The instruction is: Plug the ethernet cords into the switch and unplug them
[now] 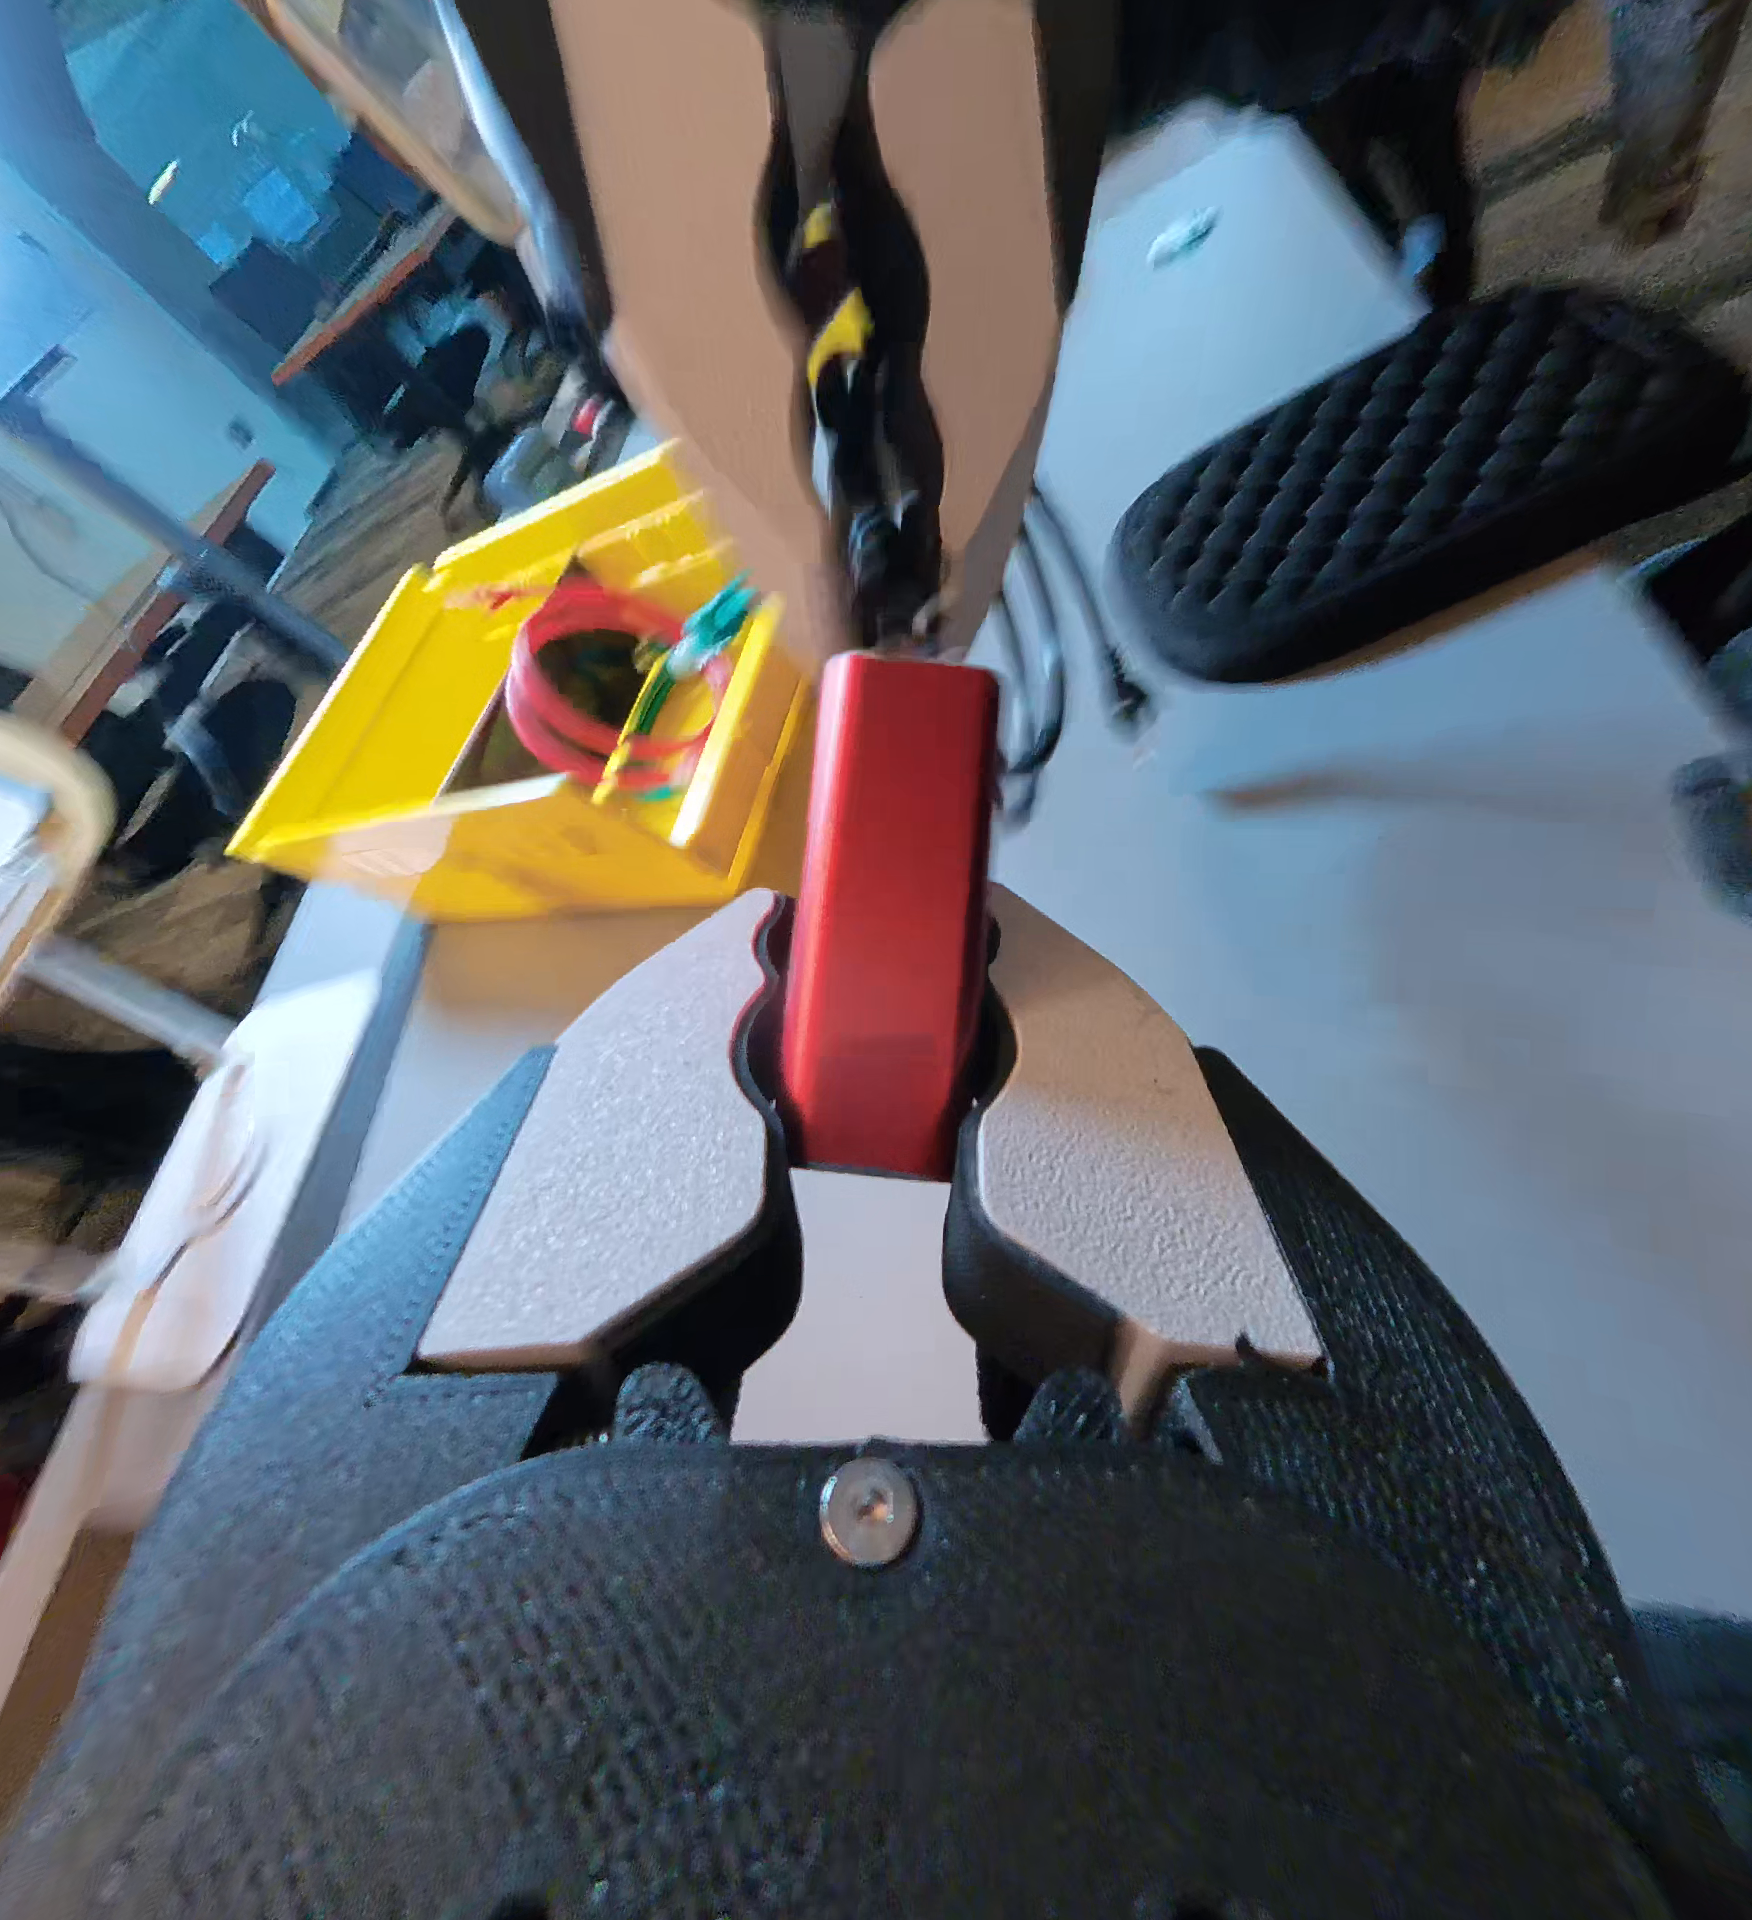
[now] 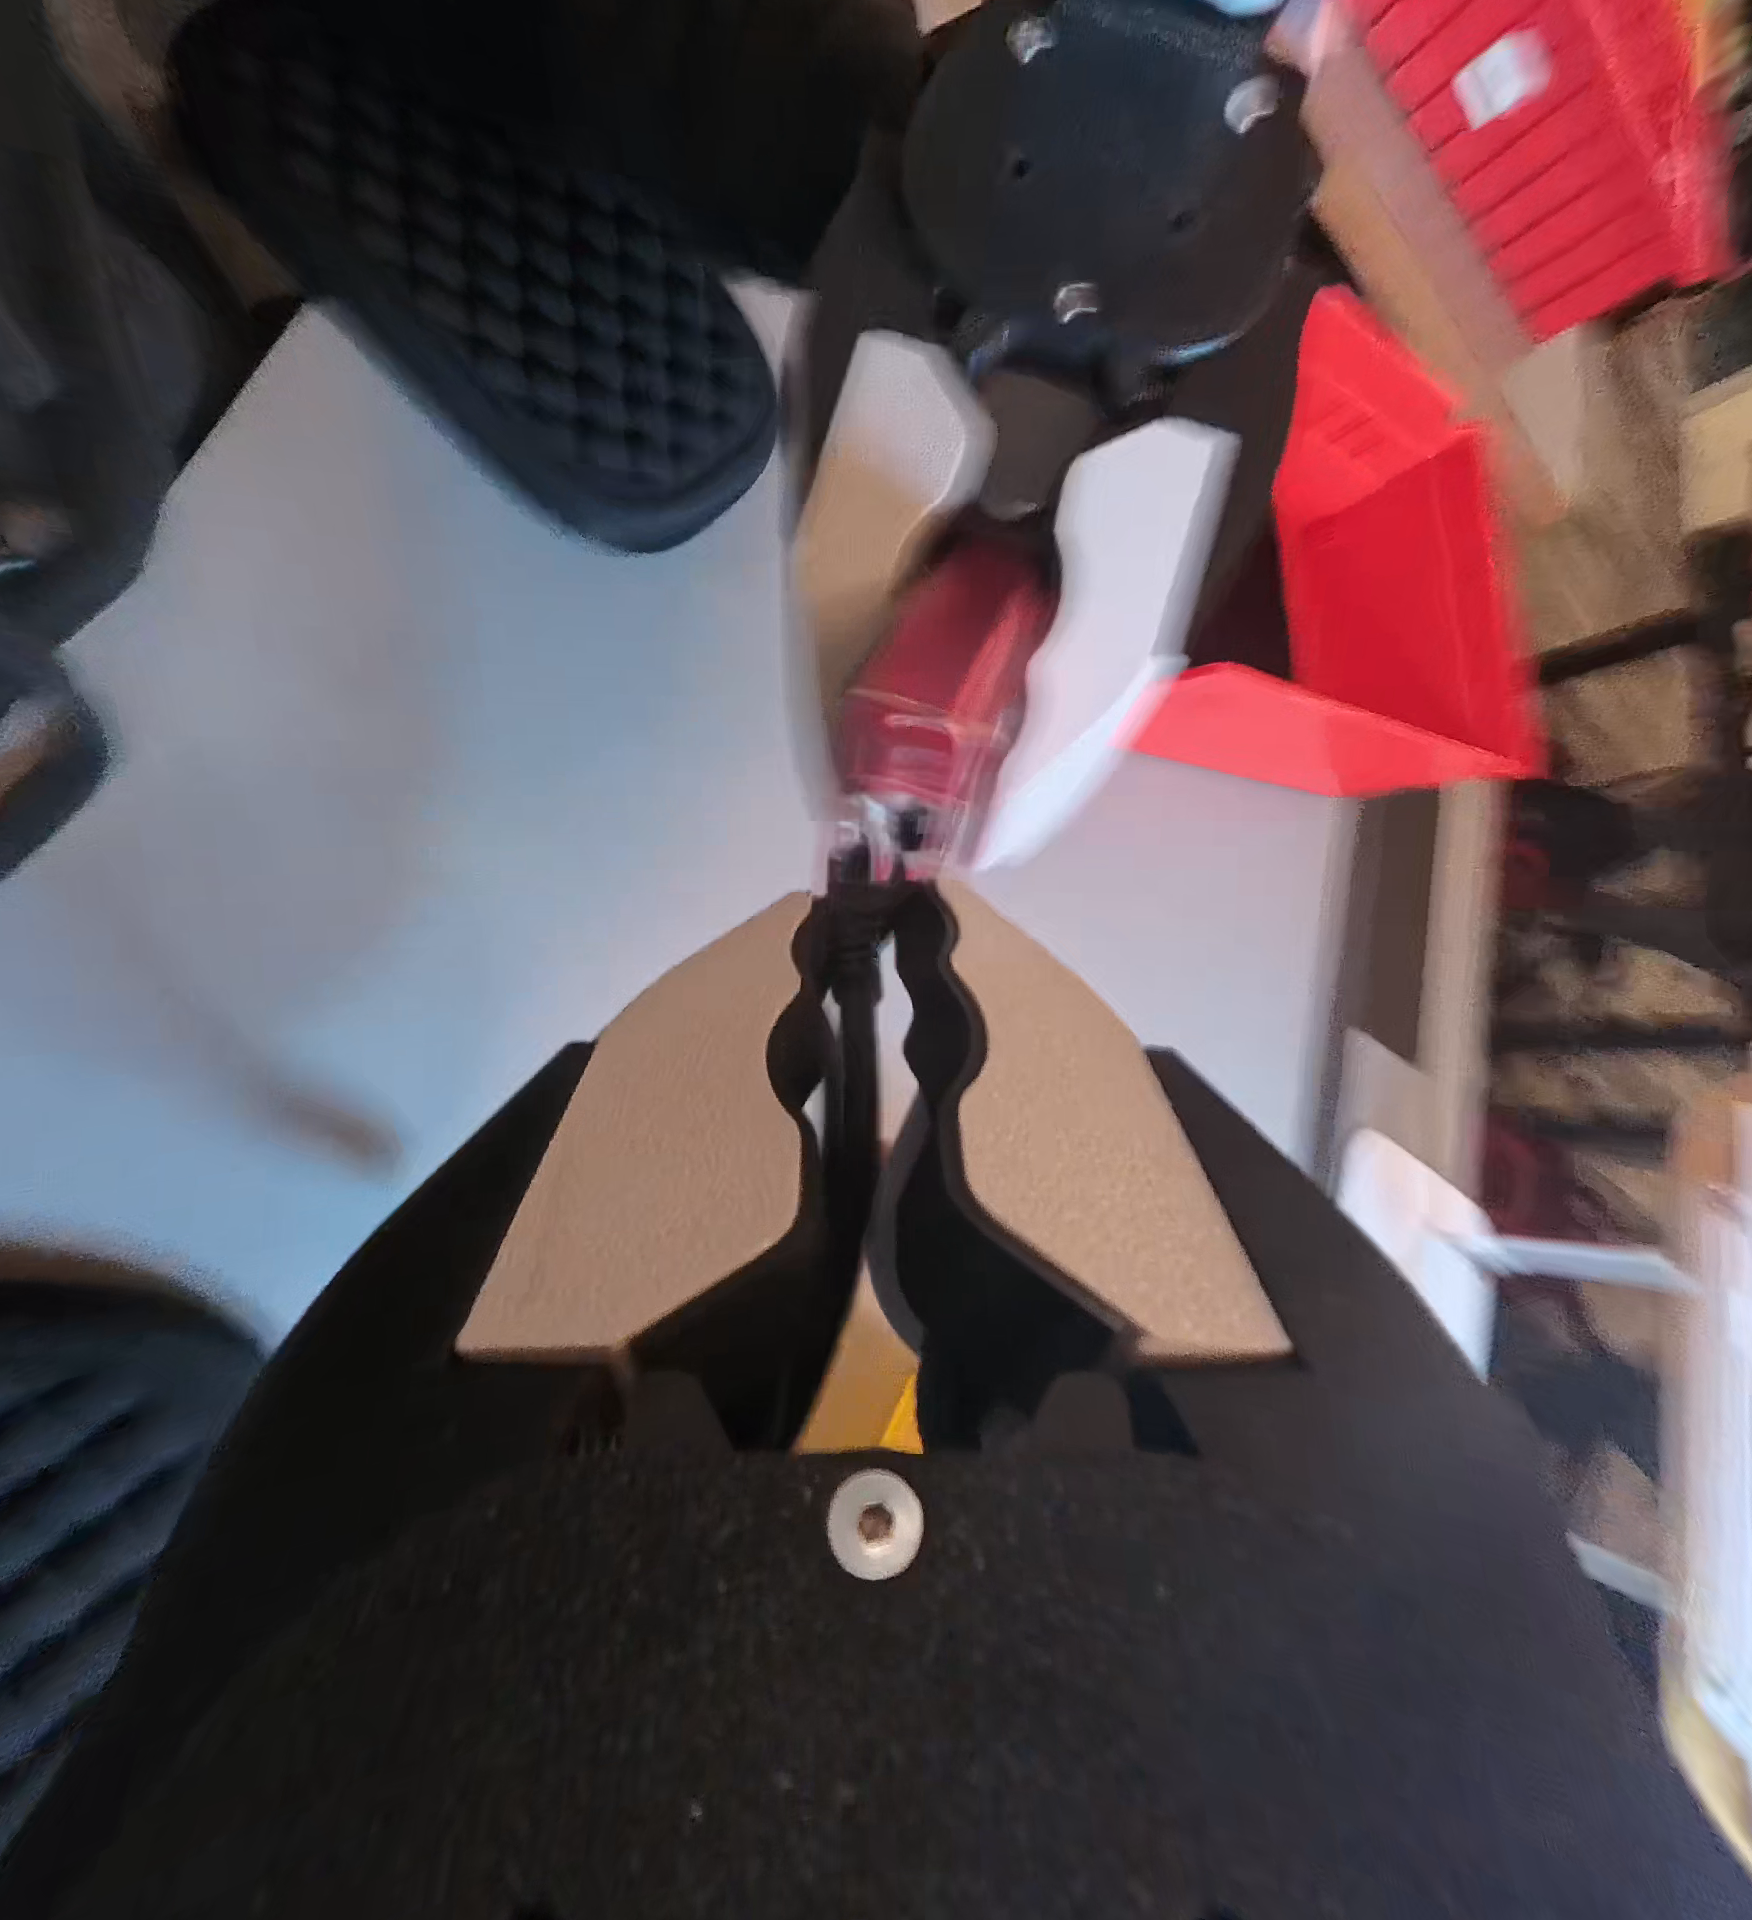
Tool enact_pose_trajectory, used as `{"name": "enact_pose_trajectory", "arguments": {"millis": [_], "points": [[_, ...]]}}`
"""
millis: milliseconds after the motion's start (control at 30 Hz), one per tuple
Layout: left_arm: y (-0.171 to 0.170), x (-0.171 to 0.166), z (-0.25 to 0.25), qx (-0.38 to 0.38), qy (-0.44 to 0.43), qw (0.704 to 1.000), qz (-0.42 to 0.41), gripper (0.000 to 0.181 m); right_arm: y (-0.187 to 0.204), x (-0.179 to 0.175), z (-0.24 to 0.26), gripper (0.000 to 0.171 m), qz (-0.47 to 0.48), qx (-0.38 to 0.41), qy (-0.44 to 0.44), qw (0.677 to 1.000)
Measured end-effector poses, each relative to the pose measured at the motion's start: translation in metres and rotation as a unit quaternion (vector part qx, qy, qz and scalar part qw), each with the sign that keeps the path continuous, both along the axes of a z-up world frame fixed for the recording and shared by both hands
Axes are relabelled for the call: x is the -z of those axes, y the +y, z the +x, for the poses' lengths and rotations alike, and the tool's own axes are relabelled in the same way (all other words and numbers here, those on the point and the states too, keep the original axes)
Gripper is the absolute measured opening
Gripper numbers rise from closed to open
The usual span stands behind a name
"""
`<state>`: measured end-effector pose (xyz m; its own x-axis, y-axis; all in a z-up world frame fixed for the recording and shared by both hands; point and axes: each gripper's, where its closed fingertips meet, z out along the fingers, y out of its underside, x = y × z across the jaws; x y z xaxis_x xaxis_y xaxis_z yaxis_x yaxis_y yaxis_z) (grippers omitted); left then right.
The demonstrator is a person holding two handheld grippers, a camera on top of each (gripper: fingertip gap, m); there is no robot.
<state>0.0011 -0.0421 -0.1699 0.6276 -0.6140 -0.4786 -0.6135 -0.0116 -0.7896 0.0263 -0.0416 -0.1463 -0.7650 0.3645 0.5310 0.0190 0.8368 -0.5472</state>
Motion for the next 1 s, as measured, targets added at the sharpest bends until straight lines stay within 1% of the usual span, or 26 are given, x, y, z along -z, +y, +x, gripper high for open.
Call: {"name": "enact_pose_trajectory", "arguments": {"millis": [33, 67, 100, 167, 200, 300, 367, 433, 467, 533, 600, 667, 733, 800, 867, 900, 933, 1000], "points": [[0.008, 0.003, -0.033, -0.086, 0.016, 0.996, 0.006, 0.030, -0.006, -0.005, 0.014, 0.012, -0.044, -0.020, -0.022, 0.999], [0.004, 0.004, -0.055, -0.109, -0.017, 0.994, -0.005, 0.030, -0.005, -0.009, 0.021, 0.012, -0.059, -0.016, -0.014, 0.998], [-0.002, 0.000, -0.062, -0.106, -0.067, 0.992, -0.013, 0.030, 0.005, -0.010, 0.023, 0.012, -0.038, 0.004, 0.017, 0.999], [-0.005, -0.001, -0.066, -0.121, -0.054, 0.991, -0.002, 0.030, 0.024, -0.025, 0.028, 0.012, -0.043, 0.045, 0.040, 0.997], [-0.002, -0.002, -0.064, -0.123, -0.060, 0.991, 0.001, 0.030, 0.040, -0.038, 0.027, 0.013, -0.040, 0.076, 0.060, 0.994], [0.008, -0.003, -0.068, -0.142, -0.083, 0.986, 0.000, 0.030, 0.088, -0.096, 0.018, 0.013, -0.049, 0.152, 0.135, 0.978], [0.012, -0.004, -0.075, -0.161, -0.096, 0.982, 0.011, 0.030, 0.128, -0.123, 0.009, 0.013, -0.010, 0.205, 0.187, 0.961], [0.013, 0.000, -0.075, -0.161, -0.123, 0.979, 0.010, 0.030, 0.164, -0.134, -0.003, 0.013, 0.008, 0.250, 0.200, 0.947], [0.013, 0.005, -0.075, -0.165, -0.127, 0.978, 0.006, 0.030, 0.181, -0.134, -0.011, 0.013, 0.002, 0.273, 0.199, 0.941], [0.012, 0.015, -0.077, -0.170, -0.121, 0.978, -0.007, 0.030, 0.208, -0.126, -0.027, 0.013, -0.044, 0.309, 0.182, 0.933], [0.012, 0.019, -0.077, -0.169, -0.125, 0.978, -0.013, 0.030, 0.227, -0.114, -0.041, 0.013, -0.113, 0.323, 0.173, 0.923], [0.013, 0.021, -0.077, -0.168, -0.128, 0.977, -0.016, 0.030, 0.252, -0.098, -0.049, 0.014, -0.143, 0.337, 0.186, 0.912], [0.013, 0.024, -0.079, -0.171, -0.123, 0.977, -0.017, 0.030, 0.279, -0.070, -0.050, 0.014, -0.120, 0.351, 0.195, 0.908], [0.014, 0.028, -0.080, -0.172, -0.120, 0.977, -0.020, 0.030, 0.310, -0.026, -0.044, 0.016, -0.063, 0.387, 0.158, 0.906], [0.015, 0.030, -0.079, -0.171, -0.120, 0.978, -0.025, 0.030, 0.331, 0.014, -0.031, 0.030, -0.034, 0.422, 0.093, 0.901], [0.015, 0.031, -0.078, -0.169, -0.121, 0.978, -0.026, 0.030, 0.337, 0.023, -0.025, 0.040, -0.034, 0.439, 0.068, 0.895], [0.016, 0.031, -0.077, -0.167, -0.122, 0.978, -0.026, 0.030, 0.340, 0.023, -0.021, 0.044, -0.038, 0.448, 0.063, 0.891], [0.017, 0.031, -0.073, -0.160, -0.126, 0.979, -0.025, 0.030, 0.335, 0.003, -0.017, 0.046, -0.059, 0.447, 0.089, 0.888]]}}
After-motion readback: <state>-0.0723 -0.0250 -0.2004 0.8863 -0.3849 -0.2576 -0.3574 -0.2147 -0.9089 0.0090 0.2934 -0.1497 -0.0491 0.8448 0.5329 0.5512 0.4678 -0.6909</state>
